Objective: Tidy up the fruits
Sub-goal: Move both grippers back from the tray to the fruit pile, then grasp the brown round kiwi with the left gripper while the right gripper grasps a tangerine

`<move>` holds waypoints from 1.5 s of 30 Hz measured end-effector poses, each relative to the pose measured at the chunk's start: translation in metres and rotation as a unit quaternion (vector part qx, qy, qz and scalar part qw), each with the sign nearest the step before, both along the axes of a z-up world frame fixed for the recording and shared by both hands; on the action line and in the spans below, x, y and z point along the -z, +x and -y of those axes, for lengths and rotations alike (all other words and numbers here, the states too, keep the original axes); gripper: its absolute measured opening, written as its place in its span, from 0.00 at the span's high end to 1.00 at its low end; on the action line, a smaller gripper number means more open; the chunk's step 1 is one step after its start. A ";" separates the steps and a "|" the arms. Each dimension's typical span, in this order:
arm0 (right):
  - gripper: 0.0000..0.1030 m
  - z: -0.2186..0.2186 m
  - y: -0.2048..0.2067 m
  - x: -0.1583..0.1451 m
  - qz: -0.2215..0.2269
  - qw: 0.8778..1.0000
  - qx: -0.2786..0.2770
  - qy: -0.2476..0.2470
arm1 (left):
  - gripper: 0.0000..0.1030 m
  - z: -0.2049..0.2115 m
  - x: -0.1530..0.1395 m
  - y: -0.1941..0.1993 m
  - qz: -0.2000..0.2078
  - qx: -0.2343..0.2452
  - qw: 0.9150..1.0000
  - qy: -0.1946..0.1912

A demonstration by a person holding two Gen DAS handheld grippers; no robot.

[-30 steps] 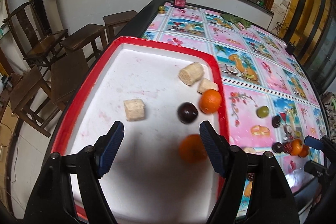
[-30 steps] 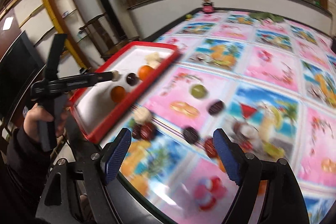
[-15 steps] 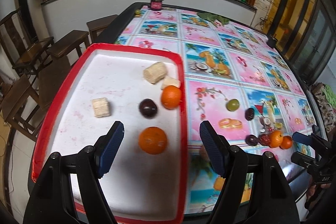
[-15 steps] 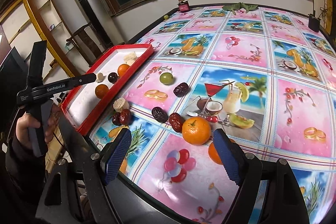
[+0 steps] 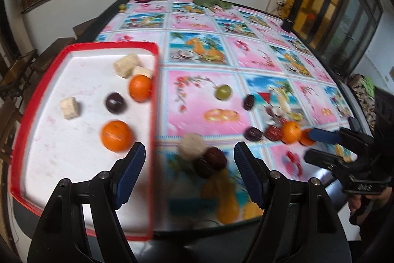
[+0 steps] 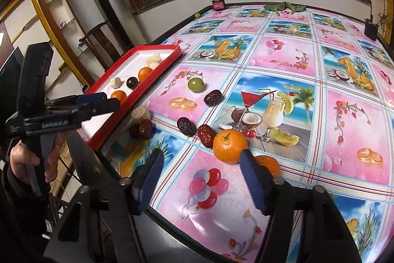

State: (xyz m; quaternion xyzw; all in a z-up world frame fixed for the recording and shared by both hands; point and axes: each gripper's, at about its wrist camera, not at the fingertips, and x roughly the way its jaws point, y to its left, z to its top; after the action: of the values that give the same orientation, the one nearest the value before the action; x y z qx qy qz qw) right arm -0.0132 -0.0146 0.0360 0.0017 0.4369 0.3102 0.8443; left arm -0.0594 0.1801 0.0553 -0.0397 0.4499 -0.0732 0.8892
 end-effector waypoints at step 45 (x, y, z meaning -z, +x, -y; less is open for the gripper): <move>0.59 -0.019 0.032 0.029 0.042 0.990 -0.066 -0.114 | 0.68 0.015 0.029 0.030 -0.076 -0.034 0.996 0.030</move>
State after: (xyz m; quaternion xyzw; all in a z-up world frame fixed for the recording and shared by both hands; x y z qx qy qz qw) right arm 0.0188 0.0039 0.0069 -0.1362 0.4326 0.3129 0.8345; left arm -0.0299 0.1647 0.0268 -0.0341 0.5164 -0.0262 0.8553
